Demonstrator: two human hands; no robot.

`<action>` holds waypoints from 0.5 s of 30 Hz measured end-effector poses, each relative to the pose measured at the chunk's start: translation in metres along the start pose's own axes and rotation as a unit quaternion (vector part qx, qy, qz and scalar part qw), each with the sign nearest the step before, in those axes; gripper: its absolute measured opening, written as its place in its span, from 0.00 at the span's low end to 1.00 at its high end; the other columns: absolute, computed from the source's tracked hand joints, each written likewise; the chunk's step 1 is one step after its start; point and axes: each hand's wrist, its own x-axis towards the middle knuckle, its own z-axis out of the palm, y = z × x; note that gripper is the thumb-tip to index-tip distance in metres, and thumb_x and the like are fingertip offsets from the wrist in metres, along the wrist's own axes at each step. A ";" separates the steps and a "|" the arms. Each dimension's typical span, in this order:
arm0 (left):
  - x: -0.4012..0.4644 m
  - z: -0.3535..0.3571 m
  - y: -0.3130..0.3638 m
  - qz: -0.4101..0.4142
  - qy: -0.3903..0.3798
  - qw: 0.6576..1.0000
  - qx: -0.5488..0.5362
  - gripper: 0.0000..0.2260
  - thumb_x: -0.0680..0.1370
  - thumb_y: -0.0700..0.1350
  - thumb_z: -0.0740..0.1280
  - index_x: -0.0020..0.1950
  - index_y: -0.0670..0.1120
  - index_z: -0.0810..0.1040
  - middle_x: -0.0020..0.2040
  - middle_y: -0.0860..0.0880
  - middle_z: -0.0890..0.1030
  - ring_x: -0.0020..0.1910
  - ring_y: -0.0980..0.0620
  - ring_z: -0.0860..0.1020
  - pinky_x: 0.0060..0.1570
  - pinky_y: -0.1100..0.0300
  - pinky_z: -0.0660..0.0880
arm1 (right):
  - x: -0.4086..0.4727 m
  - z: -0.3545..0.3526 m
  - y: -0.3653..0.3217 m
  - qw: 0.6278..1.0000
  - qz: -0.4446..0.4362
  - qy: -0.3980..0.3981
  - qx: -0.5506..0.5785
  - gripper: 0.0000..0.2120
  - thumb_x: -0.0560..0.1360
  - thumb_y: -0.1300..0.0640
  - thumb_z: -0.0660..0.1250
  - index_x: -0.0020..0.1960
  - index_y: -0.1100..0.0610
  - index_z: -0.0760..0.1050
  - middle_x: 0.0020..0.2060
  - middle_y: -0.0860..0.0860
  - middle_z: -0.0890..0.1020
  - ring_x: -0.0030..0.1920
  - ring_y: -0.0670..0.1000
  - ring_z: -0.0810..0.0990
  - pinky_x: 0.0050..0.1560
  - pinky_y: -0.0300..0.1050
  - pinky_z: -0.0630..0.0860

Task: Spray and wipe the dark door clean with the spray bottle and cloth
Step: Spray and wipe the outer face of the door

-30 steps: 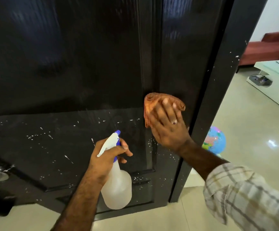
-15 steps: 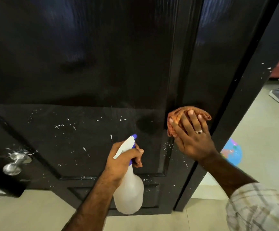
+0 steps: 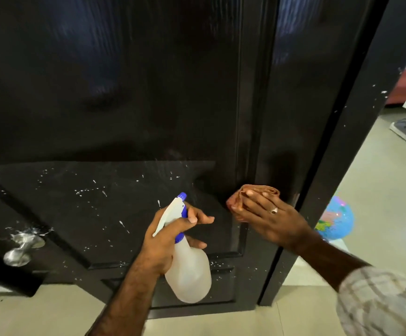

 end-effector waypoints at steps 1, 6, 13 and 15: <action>0.000 -0.001 -0.001 -0.002 -0.002 1.000 -0.006 0.08 0.76 0.42 0.69 0.49 0.37 0.78 0.53 0.36 0.86 0.60 0.38 0.85 0.44 0.37 0.85 | -0.005 -0.003 0.010 1.000 -0.002 -0.006 -0.006 0.36 0.83 0.52 0.67 0.86 0.55 0.55 0.84 0.58 0.60 0.86 0.61 0.52 0.82 0.61 0.54; 0.002 -0.004 -0.006 -0.055 0.036 0.998 -0.015 0.18 0.76 0.47 0.68 0.60 0.36 0.75 0.55 0.35 0.86 0.49 0.33 0.87 0.44 0.43 0.84 | 0.086 -0.048 0.030 0.958 0.230 0.173 -0.008 0.28 0.84 0.49 0.67 0.81 0.55 0.69 0.81 0.58 0.68 0.83 0.62 0.60 0.81 0.63 0.59; -0.003 -0.009 -0.004 -0.027 0.120 0.992 0.040 0.07 0.82 0.40 0.67 0.59 0.39 0.75 0.47 0.37 0.87 0.27 0.40 0.74 0.35 0.51 0.77 | 0.061 0.005 -0.038 0.993 0.084 0.063 0.049 0.33 0.80 0.51 0.71 0.82 0.53 0.66 0.82 0.56 0.63 0.85 0.61 0.53 0.83 0.59 0.50; -0.005 -0.017 0.000 -0.024 0.121 0.991 0.045 0.12 0.81 0.43 0.70 0.61 0.39 0.76 0.48 0.38 0.87 0.27 0.43 0.74 0.34 0.51 0.78 | 0.034 0.010 -0.025 0.999 -0.009 0.015 0.035 0.37 0.78 0.54 0.73 0.84 0.52 0.62 0.84 0.53 0.61 0.86 0.57 0.50 0.85 0.55 0.46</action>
